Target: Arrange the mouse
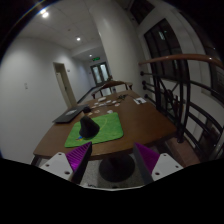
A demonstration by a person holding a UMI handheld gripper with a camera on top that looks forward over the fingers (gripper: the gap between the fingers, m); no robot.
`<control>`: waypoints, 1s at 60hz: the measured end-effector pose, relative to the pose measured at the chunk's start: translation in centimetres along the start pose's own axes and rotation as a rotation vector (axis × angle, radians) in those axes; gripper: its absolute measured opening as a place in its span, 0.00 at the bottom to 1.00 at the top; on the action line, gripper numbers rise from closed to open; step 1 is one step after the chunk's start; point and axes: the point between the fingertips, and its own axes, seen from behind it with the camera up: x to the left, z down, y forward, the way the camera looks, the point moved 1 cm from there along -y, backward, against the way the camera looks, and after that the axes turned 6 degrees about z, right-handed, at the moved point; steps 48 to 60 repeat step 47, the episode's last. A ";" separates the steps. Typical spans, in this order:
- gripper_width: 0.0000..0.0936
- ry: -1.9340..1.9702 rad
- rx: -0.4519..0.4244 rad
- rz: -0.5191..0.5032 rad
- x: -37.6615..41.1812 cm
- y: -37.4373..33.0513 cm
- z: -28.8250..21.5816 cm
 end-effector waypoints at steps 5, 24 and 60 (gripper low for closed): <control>0.91 0.008 -0.005 0.007 -0.3 0.8 0.2; 0.90 -0.155 -0.044 0.044 3.7 -0.1 -0.2; 0.90 -0.224 -0.052 0.074 5.4 0.1 -0.2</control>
